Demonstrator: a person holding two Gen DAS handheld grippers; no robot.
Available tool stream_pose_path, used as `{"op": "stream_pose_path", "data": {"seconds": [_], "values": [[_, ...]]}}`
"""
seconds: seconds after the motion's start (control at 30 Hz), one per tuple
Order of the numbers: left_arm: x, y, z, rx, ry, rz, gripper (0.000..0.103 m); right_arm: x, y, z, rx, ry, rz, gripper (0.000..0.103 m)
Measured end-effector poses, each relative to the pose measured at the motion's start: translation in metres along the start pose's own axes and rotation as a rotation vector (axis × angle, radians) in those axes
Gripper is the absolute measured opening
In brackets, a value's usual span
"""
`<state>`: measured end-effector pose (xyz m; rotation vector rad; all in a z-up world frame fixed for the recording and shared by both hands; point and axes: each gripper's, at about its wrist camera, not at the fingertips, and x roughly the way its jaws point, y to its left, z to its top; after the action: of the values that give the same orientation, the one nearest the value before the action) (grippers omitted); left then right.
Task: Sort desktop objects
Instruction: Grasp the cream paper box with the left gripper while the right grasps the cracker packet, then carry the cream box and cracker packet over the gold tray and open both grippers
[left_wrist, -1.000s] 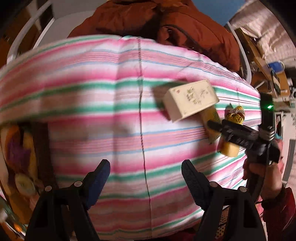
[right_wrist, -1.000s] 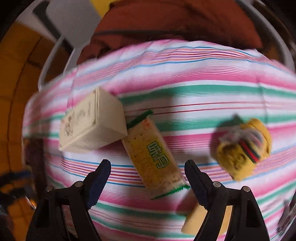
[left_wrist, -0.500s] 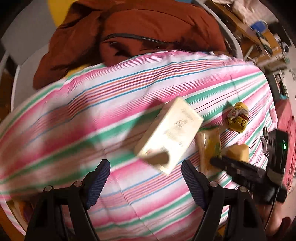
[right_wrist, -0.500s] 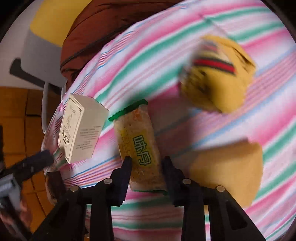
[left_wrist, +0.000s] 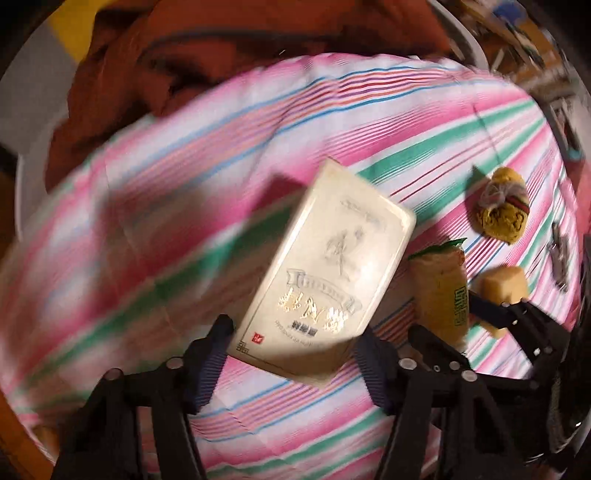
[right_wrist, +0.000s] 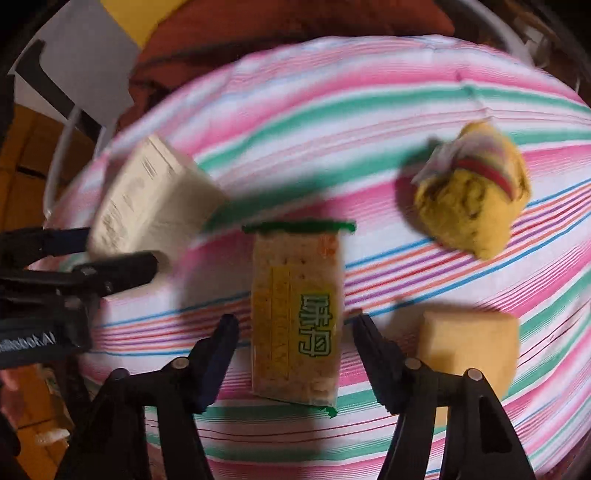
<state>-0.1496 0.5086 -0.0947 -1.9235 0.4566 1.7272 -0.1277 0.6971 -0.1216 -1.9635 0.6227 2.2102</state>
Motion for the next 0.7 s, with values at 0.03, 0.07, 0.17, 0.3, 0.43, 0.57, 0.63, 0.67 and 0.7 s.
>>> {"op": "stream_pose_path", "data": {"seconds": [0.03,0.07,0.17,0.3,0.43,0.57,0.63,0.67,0.7], "values": [[0.0,0.005,-0.004,-0.019,-0.009,-0.018,0.059,0.0,0.001,-0.001,-0.008,-0.008,-0.007,0.066],[0.0,0.008,-0.007,-0.024,-0.014,-0.022,0.058,0.0,0.002,-0.003,-0.015,-0.016,-0.012,0.064],[-0.002,0.016,-0.017,-0.049,-0.021,-0.029,0.057,-0.004,-0.003,-0.007,-0.015,-0.04,-0.025,0.052],[-0.004,0.028,-0.036,-0.102,-0.029,-0.052,0.056,-0.01,-0.014,-0.012,0.041,-0.038,0.017,0.048],[-0.003,0.036,-0.064,-0.143,-0.028,-0.072,0.056,-0.014,-0.018,-0.023,0.082,-0.024,0.043,0.048],[-0.005,0.037,-0.094,-0.148,-0.038,-0.085,0.056,-0.015,-0.019,-0.044,0.138,-0.005,0.078,0.048],[-0.004,0.038,-0.11,-0.162,-0.035,-0.109,0.056,-0.016,-0.018,-0.056,0.165,0.007,0.103,0.048],[-0.005,0.04,-0.121,-0.174,-0.038,-0.118,0.056,-0.017,-0.018,-0.061,0.177,0.013,0.115,0.048],[-0.005,0.041,-0.127,-0.18,-0.04,-0.121,0.056,-0.017,-0.017,-0.066,0.191,0.022,0.127,0.048]]}}
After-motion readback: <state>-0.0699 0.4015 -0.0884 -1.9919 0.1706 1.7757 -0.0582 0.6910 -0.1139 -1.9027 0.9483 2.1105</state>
